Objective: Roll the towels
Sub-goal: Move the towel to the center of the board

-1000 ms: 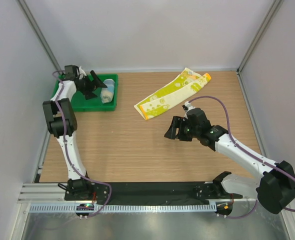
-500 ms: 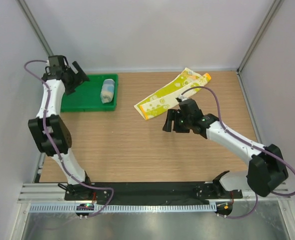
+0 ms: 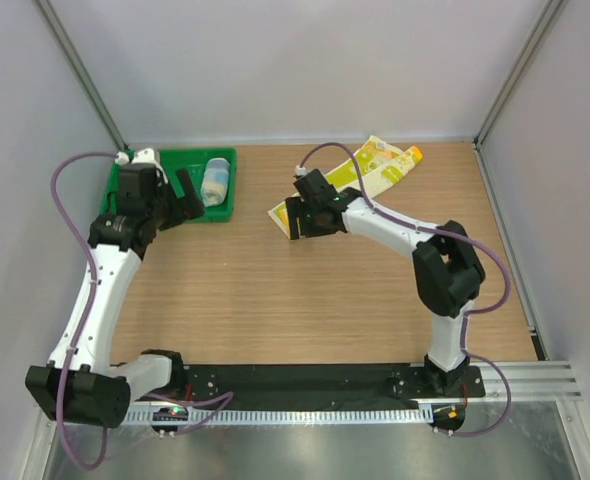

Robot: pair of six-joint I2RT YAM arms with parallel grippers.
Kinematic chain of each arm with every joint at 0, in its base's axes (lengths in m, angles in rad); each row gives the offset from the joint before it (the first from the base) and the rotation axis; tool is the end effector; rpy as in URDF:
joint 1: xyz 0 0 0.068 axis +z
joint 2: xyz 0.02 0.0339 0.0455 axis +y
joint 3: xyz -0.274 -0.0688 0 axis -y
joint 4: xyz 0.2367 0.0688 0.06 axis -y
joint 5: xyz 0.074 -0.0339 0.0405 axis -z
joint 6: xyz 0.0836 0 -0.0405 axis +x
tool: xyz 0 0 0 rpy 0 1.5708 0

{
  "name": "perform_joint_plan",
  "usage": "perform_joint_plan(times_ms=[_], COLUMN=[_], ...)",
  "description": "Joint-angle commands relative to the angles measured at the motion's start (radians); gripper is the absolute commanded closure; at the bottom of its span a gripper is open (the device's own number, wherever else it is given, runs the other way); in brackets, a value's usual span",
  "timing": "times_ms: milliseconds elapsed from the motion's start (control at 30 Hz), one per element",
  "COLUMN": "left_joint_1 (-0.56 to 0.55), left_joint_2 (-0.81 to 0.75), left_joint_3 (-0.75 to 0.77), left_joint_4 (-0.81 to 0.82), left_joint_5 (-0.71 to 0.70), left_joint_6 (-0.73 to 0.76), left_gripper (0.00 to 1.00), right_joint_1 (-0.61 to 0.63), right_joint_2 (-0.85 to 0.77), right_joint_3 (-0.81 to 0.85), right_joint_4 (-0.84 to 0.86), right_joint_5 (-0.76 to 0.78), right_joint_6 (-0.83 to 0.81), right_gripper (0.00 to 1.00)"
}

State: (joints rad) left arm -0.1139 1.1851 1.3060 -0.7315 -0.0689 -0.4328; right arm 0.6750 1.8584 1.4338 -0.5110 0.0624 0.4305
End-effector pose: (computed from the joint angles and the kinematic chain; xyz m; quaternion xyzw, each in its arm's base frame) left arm 0.2725 -0.0254 0.3652 -0.1564 0.8727 -0.0952 0.4527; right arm 0.3402 0.2656 0.2067 -0.1061 0.9436 0.1387 0.2812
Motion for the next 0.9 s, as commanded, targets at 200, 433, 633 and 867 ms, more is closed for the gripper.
perform_joint_plan(times_ms=[200,433,633,867], left_joint_1=[0.003,0.003,0.003,0.003], left_joint_2=[-0.243,-0.252,-0.251,-0.254], left_joint_3=[-0.28,-0.314,-0.315,-0.317], left_joint_4=[0.041,0.05,0.047,0.047], left_joint_5=[-0.074,-0.06,-0.046,-0.051], left_joint_6=[0.017,0.019,0.019,0.02], left_gripper=[0.03,0.05,0.06,0.06], right_joint_1=[0.04,0.041,0.04,0.04], right_joint_2=[0.304,0.432,0.436,0.412], right_joint_3=[0.39,0.53,0.533,0.492], right_joint_4=[-0.165,-0.227,-0.23,-0.215], right_joint_5=[0.102,0.132,0.139,0.111], right_joint_6=[-0.087,-0.096,-0.096,-0.076], right_gripper=[0.36,0.46,0.64,0.99])
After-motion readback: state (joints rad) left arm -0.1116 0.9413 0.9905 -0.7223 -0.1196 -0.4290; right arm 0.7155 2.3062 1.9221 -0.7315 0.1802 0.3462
